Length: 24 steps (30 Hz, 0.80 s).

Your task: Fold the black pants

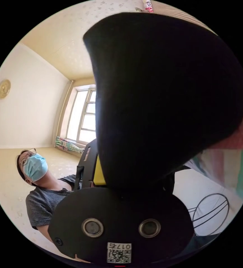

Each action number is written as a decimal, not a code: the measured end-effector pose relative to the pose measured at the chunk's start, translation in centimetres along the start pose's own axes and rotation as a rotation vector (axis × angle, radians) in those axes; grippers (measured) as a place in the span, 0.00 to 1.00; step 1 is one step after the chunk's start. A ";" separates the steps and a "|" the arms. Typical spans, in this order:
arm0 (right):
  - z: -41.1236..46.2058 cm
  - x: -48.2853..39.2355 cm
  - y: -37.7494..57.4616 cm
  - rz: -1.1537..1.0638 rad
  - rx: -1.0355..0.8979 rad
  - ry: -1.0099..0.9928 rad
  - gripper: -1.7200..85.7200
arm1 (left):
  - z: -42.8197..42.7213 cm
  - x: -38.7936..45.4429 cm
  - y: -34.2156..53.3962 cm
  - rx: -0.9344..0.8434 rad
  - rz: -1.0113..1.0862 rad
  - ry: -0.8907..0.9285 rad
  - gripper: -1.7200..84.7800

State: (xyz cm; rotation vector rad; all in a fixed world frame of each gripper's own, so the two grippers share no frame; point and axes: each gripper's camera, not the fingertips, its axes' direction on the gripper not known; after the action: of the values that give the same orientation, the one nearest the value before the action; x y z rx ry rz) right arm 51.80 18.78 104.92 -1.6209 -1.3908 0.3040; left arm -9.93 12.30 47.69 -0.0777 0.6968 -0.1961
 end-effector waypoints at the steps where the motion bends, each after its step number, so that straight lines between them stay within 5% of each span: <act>1: -0.3 -1.3 0.3 -0.004 -0.007 0.030 0.18 | 0.5 1.4 -0.1 -0.012 0.030 -0.028 0.11; 14: -9.8 -9.5 7.2 -0.201 0.108 -0.112 0.13 | 11.9 12.8 0.4 -0.146 0.339 -0.024 0.13; 19: -16.9 -16.1 5.7 -0.559 0.308 -0.296 0.12 | 13.3 16.9 0.0 -0.105 0.439 -0.082 0.12; 24: -25.2 -25.3 2.1 -0.782 0.495 -0.069 0.13 | 13.2 18.4 1.7 -0.052 0.466 -0.152 0.10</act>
State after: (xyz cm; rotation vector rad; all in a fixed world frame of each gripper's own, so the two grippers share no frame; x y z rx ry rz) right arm 62.61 -15.25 107.08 -0.6025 -1.7190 0.2092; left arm 12.61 10.26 46.01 0.0216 0.5515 0.2726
